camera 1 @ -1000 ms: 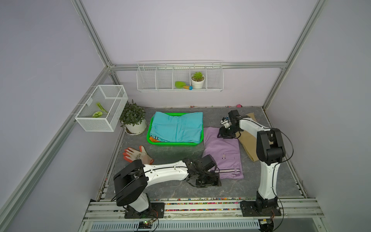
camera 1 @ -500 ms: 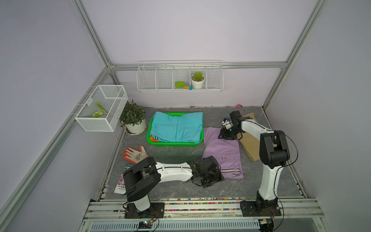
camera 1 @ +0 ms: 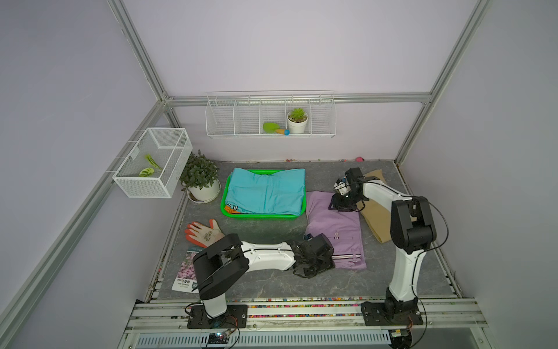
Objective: Put the folded long pants in the basket
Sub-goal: Pick up the long pant at the center of the board.
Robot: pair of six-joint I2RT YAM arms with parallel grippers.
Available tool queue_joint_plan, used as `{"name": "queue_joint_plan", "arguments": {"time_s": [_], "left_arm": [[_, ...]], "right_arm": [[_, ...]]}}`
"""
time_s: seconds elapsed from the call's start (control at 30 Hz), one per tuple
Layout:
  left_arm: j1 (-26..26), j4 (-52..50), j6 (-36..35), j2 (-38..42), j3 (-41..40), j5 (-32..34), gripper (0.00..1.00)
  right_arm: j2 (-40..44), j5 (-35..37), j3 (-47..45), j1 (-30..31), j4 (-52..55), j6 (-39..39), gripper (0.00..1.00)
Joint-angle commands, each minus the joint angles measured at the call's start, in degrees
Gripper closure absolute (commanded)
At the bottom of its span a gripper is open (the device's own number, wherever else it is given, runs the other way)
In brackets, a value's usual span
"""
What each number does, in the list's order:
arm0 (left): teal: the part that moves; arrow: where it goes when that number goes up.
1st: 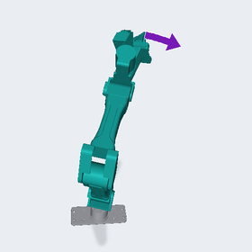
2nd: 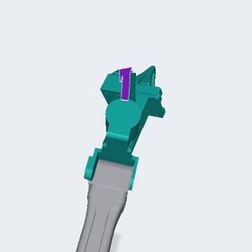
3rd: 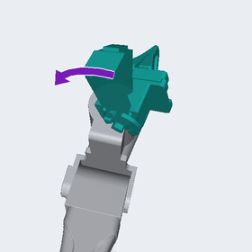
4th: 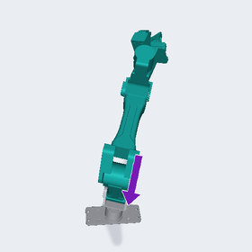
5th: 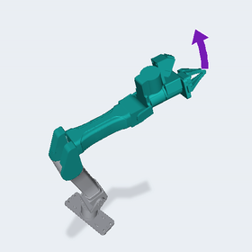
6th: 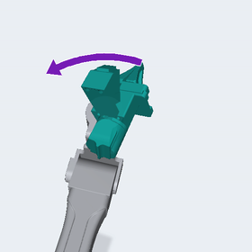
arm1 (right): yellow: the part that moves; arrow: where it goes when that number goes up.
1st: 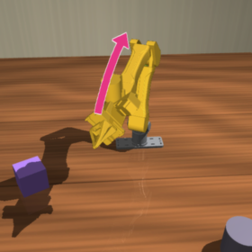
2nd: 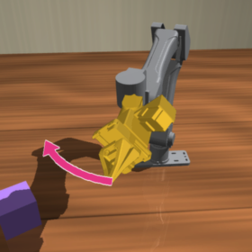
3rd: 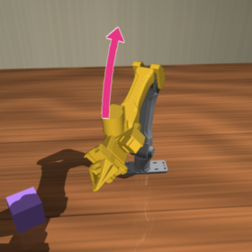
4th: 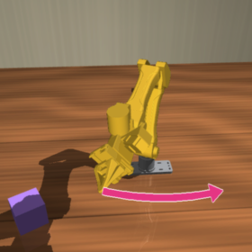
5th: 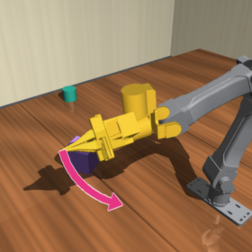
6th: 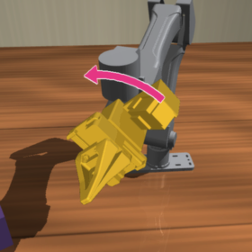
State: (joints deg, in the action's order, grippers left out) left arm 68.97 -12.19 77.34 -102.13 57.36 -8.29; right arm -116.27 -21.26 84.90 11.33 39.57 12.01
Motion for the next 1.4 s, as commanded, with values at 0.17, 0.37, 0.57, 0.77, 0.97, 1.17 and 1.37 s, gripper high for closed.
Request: {"name": "queue_joint_plan", "arguments": {"time_s": [0.17, 0.37, 0.57, 0.77, 0.97, 1.17, 1.37], "left_arm": [[-1.17, -14.7, -1.51, -4.18, 0.35, 13.66, 0.67], [-4.54, -12.54, -2.03, -1.8, -4.15, 13.4, 1.0], [-6.74, -14.85, -3.49, 4.96, -10.32, 13.38, 1.0], [-11.31, -21.69, -8.27, 15.41, -18.05, 9.82, 1.0], [-20.81, -30.53, -14.32, 23.12, -21.39, 9.17, 1.0], [-27.71, -32.37, -20.35, 26.22, -20.96, 8.56, 1.0], [-31.35, -32.69, -24.4, 25.66, -18.62, 8.25, 1.0]], "right_arm": [[2.88, 0.76, -1.63, 0.1, 1.17, 1.27, 0.46], [4.14, 0.74, -3.25, 0.4, 1.12, 1.34, 0.46], [4.63, 0.88, -4.02, 2.42, 2.7, 0.24, 0.46], [4.42, 0.8, -3.34, 4.65, 1.83, -0.2, 0.46], [0.84, 6.83, -0.06, 5.22, 3.21, 0.77, 0.46], [-1.7, 5.84, 2.14, 4.47, 5.08, -0.64, 0.35], [1.21, 0.9, -4.59, 2.63, 3.36, -2.1, 0.34]]}}
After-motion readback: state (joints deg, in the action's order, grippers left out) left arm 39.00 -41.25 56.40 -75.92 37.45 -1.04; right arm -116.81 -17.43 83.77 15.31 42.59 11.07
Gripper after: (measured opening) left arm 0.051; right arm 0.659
